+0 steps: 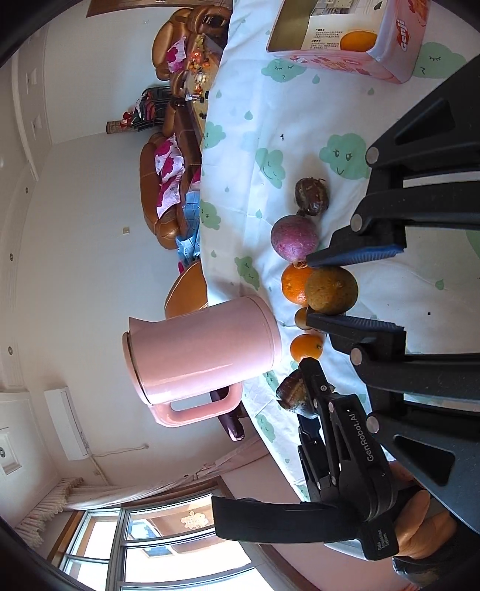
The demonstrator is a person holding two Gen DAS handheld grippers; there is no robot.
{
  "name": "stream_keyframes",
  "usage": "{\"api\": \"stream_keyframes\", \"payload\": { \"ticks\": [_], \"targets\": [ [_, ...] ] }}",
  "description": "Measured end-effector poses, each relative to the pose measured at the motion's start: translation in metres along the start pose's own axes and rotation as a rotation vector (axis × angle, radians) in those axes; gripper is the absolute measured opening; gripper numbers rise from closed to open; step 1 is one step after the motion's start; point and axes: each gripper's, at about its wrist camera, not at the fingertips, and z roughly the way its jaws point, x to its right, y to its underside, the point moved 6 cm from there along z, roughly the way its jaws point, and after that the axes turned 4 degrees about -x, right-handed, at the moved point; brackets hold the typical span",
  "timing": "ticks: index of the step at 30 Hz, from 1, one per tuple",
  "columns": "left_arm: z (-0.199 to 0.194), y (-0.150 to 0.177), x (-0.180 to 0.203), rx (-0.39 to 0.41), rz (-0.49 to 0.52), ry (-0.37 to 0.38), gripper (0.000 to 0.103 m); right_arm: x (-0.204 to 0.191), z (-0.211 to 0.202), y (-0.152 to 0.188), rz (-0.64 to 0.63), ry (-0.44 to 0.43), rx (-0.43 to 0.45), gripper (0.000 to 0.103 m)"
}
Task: Organize fruits
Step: 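Carry the small fruit and sugarcane piece with both tools over the tin box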
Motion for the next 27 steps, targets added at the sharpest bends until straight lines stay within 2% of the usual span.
{"api": "stream_keyframes", "payload": {
  "ticks": [8, 19, 27],
  "targets": [
    [0.003, -0.004, 0.046, 0.01, 0.052, 0.012, 0.04, 0.022, -0.019, -0.006, 0.009, 0.072, 0.058, 0.027],
    [-0.004, -0.018, 0.114, 0.078, 0.155, -0.005, 0.04, 0.082, -0.056, -0.007, 0.045, 0.224, 0.119, 0.027],
    [-0.007, -0.025, 0.155, 0.113, 0.187, 0.022, 0.04, 0.12, -0.081, -0.005, 0.077, 0.309, 0.142, 0.027]
  ]
}}
